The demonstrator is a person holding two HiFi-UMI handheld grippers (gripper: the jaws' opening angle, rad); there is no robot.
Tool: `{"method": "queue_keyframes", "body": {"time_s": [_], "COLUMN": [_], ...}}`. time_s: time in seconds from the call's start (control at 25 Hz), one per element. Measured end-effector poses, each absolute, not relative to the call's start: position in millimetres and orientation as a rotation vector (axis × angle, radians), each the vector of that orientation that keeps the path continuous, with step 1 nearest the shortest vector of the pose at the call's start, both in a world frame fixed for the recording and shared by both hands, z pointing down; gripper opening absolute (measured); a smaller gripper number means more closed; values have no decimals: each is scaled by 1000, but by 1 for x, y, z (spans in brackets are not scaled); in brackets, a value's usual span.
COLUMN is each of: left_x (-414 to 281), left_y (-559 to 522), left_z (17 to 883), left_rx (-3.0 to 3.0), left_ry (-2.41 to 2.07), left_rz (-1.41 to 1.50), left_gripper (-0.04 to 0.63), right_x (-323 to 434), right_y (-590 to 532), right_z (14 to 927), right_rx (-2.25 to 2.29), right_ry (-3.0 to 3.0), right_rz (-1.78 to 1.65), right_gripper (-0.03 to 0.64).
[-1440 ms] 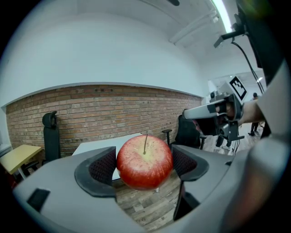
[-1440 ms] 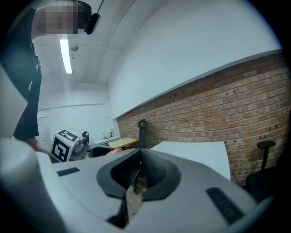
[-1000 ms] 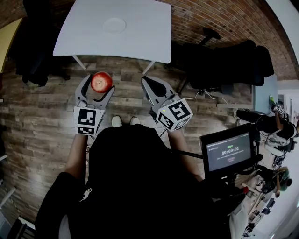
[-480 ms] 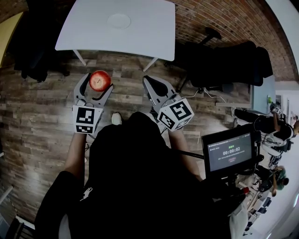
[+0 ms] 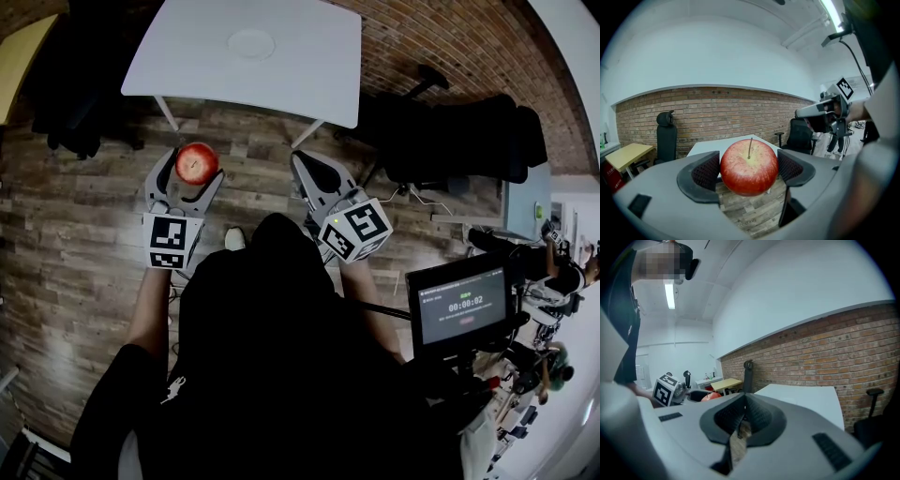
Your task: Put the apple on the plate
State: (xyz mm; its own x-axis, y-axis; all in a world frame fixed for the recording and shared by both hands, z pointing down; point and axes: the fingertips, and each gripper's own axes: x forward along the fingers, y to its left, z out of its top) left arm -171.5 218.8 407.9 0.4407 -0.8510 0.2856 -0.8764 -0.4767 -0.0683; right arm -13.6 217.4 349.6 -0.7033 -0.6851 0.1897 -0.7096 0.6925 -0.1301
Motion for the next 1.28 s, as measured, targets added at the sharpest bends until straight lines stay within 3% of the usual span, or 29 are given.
{"method": "queue_keyframes", "body": {"time_s": [0.76,1.28], "left_x": [-203,-170], "left_y": [219,121], "left_z": [405,416], "left_rx": [2540,2483], "left_ry": [-1636,-1639], "left_rz": [397,474], "left_gripper": [390,390], "right_x": [-39,-10], "right_y": [207,103], "right_z": [346,363], "right_rx": [1082,1020], "right_ry": [-2784,-2802], "right_rz": [259,353], "right_gripper": [3,3]}}
